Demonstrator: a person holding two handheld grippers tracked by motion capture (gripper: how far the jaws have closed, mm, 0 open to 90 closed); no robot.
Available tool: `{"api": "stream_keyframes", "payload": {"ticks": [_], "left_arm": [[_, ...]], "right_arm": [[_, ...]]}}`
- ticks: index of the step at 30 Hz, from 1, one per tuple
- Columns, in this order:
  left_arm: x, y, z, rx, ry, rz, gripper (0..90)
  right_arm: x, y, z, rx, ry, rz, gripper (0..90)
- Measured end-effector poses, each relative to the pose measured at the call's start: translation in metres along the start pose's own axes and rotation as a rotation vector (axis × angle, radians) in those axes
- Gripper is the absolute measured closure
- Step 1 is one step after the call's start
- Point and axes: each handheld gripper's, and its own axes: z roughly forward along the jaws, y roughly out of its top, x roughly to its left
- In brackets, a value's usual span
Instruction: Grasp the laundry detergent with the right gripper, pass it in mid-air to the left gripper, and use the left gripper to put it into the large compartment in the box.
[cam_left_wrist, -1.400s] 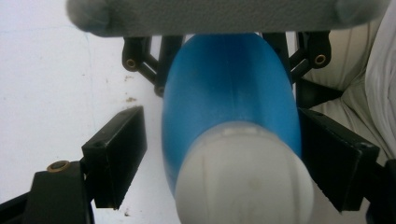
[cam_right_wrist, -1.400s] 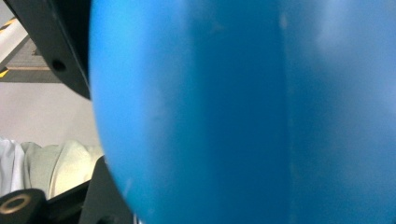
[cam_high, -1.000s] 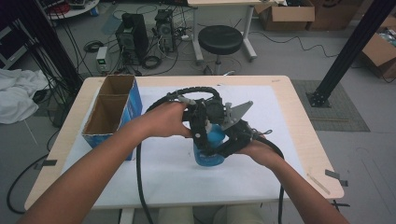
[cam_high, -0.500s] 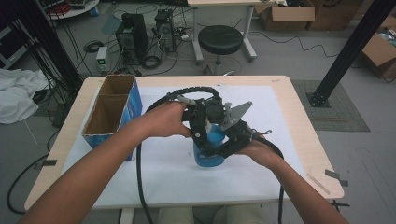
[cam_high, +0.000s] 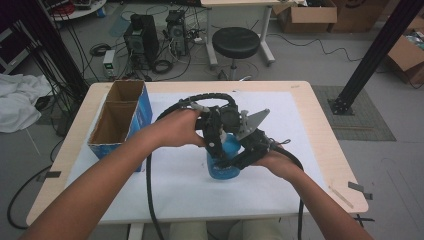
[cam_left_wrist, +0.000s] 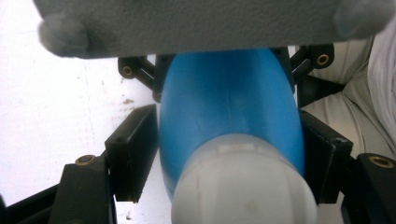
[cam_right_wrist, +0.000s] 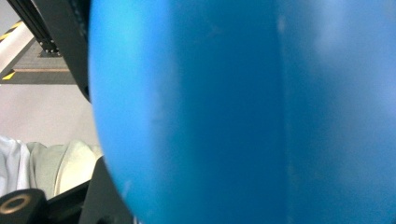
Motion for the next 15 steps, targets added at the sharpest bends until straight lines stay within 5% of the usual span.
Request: {"api": "stream_keyframes", "payload": {"ticks": [15], "left_arm": [[-0.0004,0.0002,0.0009,0.003,-0.006,0.003,34.0]], "right_arm": [[0.0000,-0.0008,0.0006,-0.004,0.005,-0.001,43.6]]}}
